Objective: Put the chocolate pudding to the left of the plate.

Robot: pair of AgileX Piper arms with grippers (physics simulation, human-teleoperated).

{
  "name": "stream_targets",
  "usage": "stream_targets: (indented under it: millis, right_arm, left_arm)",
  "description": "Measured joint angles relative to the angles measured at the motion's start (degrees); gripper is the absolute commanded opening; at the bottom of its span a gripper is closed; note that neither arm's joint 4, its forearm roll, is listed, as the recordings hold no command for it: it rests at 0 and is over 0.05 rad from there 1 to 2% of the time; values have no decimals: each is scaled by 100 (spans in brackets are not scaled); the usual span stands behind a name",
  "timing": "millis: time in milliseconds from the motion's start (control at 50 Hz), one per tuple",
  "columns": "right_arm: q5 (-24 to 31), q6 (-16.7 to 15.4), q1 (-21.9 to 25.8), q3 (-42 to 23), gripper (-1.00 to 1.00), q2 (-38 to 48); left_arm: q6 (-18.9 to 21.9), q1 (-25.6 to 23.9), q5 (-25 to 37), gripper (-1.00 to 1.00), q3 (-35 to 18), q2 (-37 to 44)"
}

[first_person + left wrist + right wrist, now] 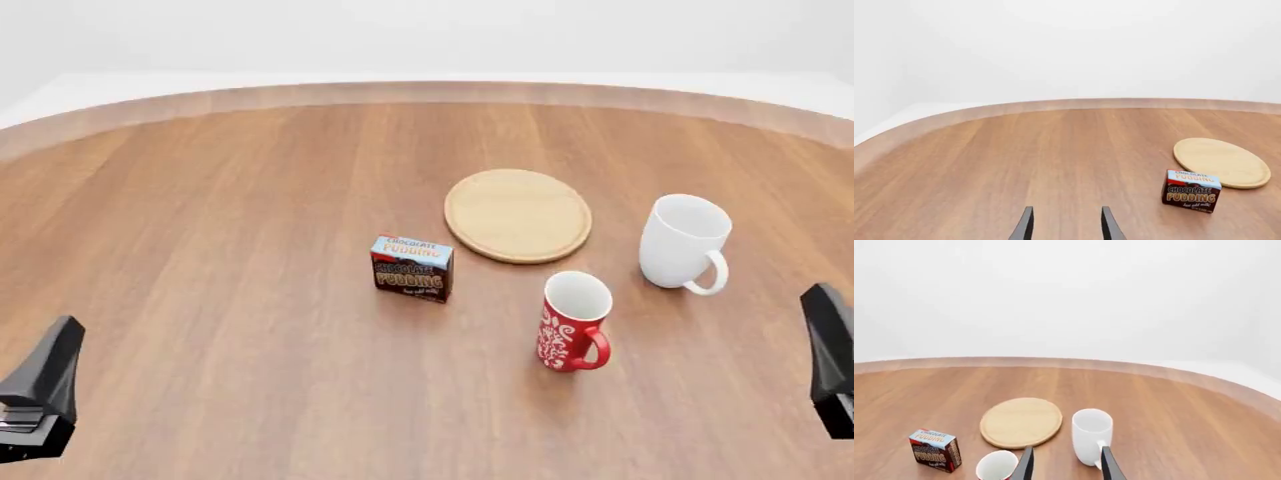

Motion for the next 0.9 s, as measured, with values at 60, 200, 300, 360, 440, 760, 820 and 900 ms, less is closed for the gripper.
stream_targets:
  millis: [60,200,300,360,440,760,820,900]
  right_arm:
    - [-38,-53,73,-204,100,149]
    - [-273,-235,306,-699,100,775]
    - [-525,-463,600,-1038,100,1404]
    - [-642,-628,814,-1286,100,1840]
    - [-759,-857,1120,-1630,100,2432]
    - [-588,-1619,2034,-3072,100,4408]
    - [-473,-1728,2174,-3336,100,4712]
    - [-300,-1845,2338,-3676,100,5114]
  left_arm:
    - [0,0,0,100,0,0]
    - [0,0,0,100,0,0]
    - [0,0,0,100,0,0]
    - [0,0,0,100,0,0]
    - [0,0,0,100,0,0]
    - [0,0,0,100,0,0]
    - [0,0,0,100,0,0]
    - [0,0,0,100,0,0]
